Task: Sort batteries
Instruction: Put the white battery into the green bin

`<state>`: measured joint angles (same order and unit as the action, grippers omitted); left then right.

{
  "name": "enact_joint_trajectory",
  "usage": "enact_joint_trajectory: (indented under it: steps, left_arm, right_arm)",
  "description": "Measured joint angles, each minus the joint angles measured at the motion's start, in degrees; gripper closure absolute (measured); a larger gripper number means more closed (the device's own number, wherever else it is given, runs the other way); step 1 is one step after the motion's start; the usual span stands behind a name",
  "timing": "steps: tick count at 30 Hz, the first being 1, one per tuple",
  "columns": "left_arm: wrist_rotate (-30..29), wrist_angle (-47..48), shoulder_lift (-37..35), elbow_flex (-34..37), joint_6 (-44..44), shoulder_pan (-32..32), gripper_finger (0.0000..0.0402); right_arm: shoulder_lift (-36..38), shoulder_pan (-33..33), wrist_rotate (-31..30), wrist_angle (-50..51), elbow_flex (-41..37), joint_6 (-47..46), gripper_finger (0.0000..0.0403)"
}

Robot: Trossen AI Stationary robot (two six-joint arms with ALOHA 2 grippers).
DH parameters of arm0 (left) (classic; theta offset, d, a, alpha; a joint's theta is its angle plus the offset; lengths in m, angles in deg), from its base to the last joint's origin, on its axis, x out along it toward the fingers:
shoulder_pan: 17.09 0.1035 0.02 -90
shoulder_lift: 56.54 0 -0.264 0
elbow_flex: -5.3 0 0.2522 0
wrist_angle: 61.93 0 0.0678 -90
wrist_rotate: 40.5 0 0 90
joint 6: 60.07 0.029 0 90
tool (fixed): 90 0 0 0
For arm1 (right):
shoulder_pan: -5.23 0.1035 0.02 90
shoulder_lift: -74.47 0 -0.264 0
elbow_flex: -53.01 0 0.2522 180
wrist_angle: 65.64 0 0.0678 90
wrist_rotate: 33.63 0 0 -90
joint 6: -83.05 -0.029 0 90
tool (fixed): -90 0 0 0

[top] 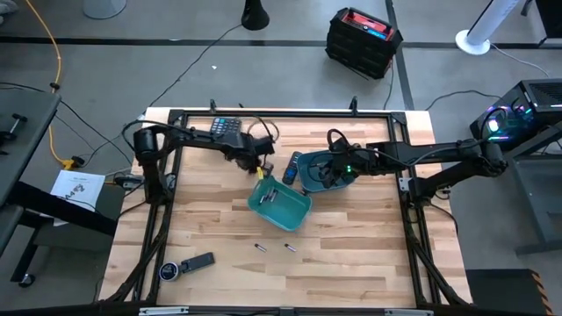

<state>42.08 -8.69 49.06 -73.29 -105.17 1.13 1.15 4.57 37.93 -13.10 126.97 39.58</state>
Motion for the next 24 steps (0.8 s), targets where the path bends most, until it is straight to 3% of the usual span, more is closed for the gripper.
enact_joint_trajectory:
  steps: [5,10,14,18,21,24]
  left_arm:
    - [-5.01,2.75,-7.83,-0.18,5.87,1.83,0.0373]
    - [-5.29,3.28,-16.43,-0.31,12.1,3.05,0.0373]
    - [0.33,3.7,-20.13,-0.29,13.15,-4.93,0.0373]
    - [5.11,3.25,-21.66,-0.32,16.18,-17.91,0.0373]
    - [4.44,-0.16,-21.12,-0.29,17.9,-25.48,0.0364]
    - [3.94,-7.94,-19.71,-0.29,18.74,-28.6,0.033]
  right_arm:
    - [0.0,0.0,0.0,0.04,0.0,0.08,0.0213]
    - [0.0,0.0,0.0,-0.02,0.0,0.66,0.0213]
    - [0.0,0.0,0.0,-0.04,0.0,0.49,0.0213]
    - [0.0,0.0,0.0,-0.03,0.0,0.17,0.0213]
    - [0.0,-0.16,-0.02,-0.04,0.0,-0.02,0.0213]
    - [0.0,-0.98,0.01,-0.11,0.0,-0.02,0.0213]
